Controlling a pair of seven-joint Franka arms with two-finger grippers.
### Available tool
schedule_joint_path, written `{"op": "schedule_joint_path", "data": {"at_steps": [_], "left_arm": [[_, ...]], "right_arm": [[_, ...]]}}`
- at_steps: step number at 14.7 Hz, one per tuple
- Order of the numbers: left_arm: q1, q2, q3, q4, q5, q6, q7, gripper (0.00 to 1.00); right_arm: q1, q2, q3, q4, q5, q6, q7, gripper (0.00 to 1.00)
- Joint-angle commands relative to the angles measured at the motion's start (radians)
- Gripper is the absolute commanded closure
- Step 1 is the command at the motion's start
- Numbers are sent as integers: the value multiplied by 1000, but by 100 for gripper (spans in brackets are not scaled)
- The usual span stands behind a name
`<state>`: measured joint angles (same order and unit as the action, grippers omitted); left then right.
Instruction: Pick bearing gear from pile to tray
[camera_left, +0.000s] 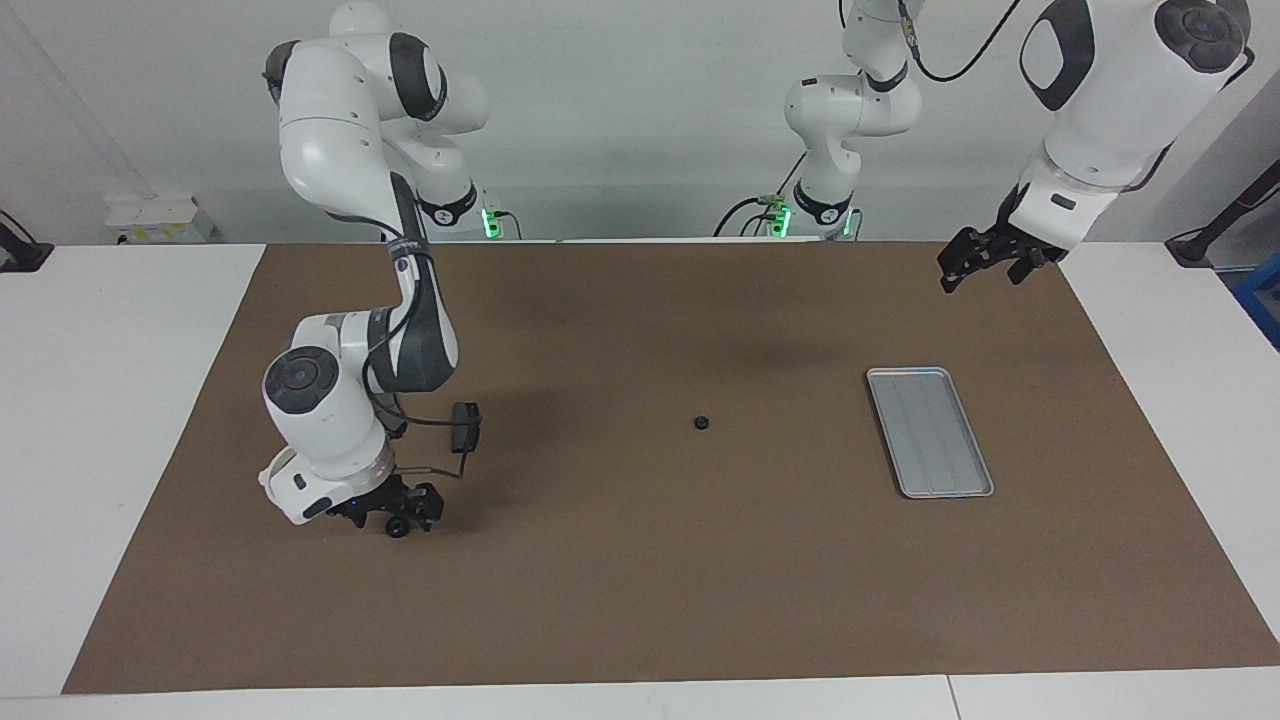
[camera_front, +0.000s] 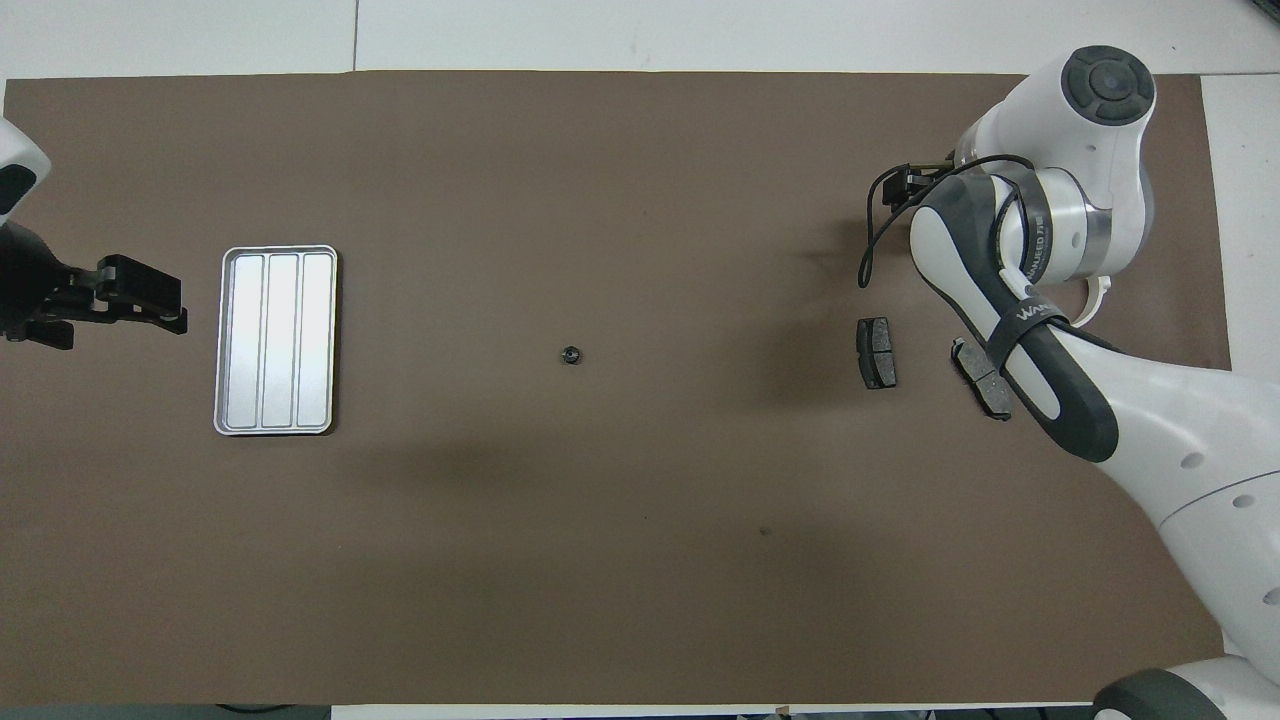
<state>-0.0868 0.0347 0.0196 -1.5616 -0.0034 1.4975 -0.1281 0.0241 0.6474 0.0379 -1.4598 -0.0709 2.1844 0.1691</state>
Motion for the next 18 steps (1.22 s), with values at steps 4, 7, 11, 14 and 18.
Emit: {"op": "schedule_joint_path", "data": {"at_steps": [4, 7, 11, 14, 18], "left_arm": [[-123, -26, -21, -115, 5, 153, -279, 0], [-279, 92, -21, -120, -10, 286, -540, 0], [-404, 221, -21, -196, -12, 536, -620, 0], [-447, 319, -21, -244, -12, 695, -726, 0], [-504, 358, -21, -293, -12, 799, -839, 8]], "right_arm": [[-12, -12, 10, -80, -17, 87, -30, 0], [-23, -14, 10, -102, -17, 103, -54, 1], [-35, -18, 10, -120, -17, 120, -63, 11], [-35, -18, 10, -120, -15, 115, -63, 30], [-35, -22, 10, -120, -13, 103, -63, 100]]}}
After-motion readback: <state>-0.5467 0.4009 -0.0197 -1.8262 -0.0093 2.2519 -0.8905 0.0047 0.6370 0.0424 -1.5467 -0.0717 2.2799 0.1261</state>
